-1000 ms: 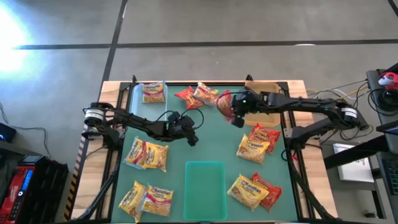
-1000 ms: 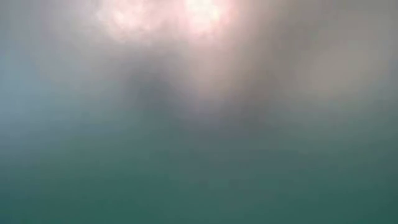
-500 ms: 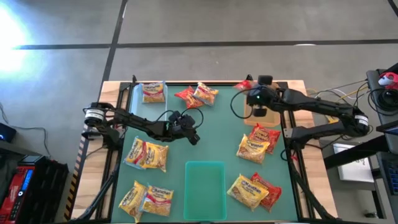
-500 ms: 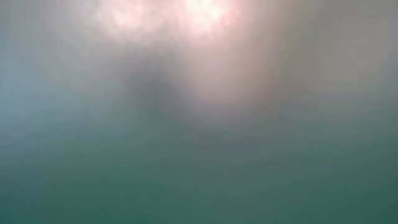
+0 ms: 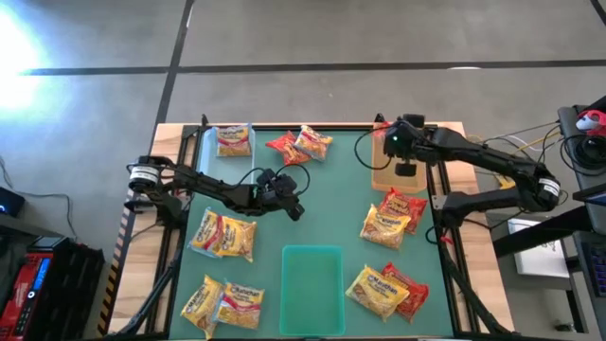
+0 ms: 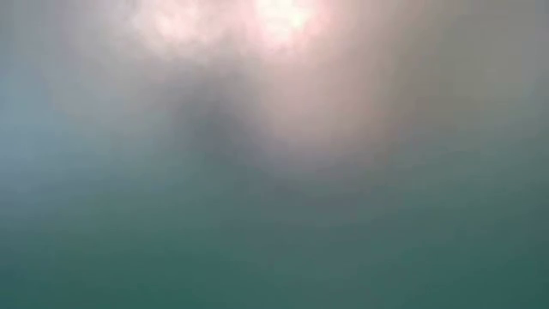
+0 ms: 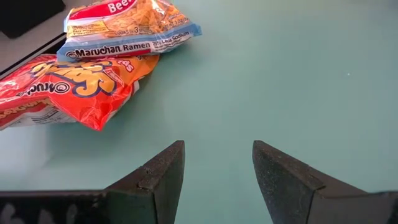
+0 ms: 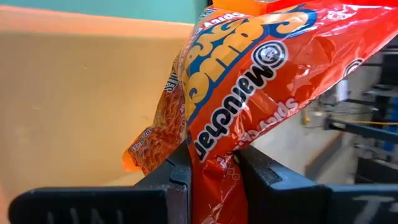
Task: Sort Maruchan noodles
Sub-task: Put the red noodle pack into the orange bin
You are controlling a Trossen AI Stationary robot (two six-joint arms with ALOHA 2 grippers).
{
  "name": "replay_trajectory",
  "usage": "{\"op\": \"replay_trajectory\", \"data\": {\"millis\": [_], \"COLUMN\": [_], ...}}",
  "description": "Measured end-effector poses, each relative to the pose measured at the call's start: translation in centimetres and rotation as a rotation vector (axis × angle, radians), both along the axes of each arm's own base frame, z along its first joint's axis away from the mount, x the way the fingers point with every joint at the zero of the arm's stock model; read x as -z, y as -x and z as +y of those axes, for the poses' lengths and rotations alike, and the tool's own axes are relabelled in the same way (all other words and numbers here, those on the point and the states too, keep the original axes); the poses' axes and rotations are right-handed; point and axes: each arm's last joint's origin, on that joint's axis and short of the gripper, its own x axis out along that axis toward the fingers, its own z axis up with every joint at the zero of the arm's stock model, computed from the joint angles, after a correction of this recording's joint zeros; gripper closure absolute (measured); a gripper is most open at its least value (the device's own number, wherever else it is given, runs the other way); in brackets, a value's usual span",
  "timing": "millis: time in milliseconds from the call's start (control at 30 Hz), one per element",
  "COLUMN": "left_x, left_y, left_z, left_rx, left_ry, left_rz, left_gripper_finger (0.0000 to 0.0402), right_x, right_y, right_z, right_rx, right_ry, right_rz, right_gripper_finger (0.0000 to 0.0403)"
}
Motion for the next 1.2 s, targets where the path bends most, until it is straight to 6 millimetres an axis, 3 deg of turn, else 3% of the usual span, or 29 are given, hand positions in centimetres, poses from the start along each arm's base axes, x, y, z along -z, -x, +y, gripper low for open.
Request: {"op": "replay_trajectory", "data": {"millis": [133,300,467,600,867,1000,1200], "left_x": [0.0,0.0,0.0,0.0,0.0,0.2,0.2], "left_y": [0.0,0.0,0.0,0.0,0.0,0.1,0.1], "left_z": [0.0,0.0,0.0,0.1,0.1,0.1,0.1], "left_rx": [0.007,0.012,0.012,0.018,0.02,0.018,0.018], "left_ry": [-0.007,-0.014,-0.014,-0.021,-0.025,-0.024,-0.024], "left_rz": [0.004,0.006,0.007,0.014,0.018,0.023,0.024], "left_gripper_finger": [0.0228,0.0228,0.0228,0.0228,0.0228,0.0228,0.0228], "right_x": [0.7,1.8,2.6,2.1,-0.7,-1.0,-0.3], "right_y": [-0.7,-2.5,-3.3,-3.7,-4.0,-4.3,-4.9], "right_z": [-0.4,-1.2,-2.6,-3.3,-4.4,-5.4,-6.8], "right_rx": [-0.044,-0.136,-0.082,-0.043,-0.026,-0.012,-0.147], "right_ry": [-0.016,-0.084,-0.036,-0.049,-0.039,-0.041,-0.07], "right_rz": [0.047,-0.018,0.085,0.13,0.141,0.131,0.196], "right_gripper_finger": [0.0335,0.0335,0.0335,0.0335,0.0335,0.0335,0.0335]}}
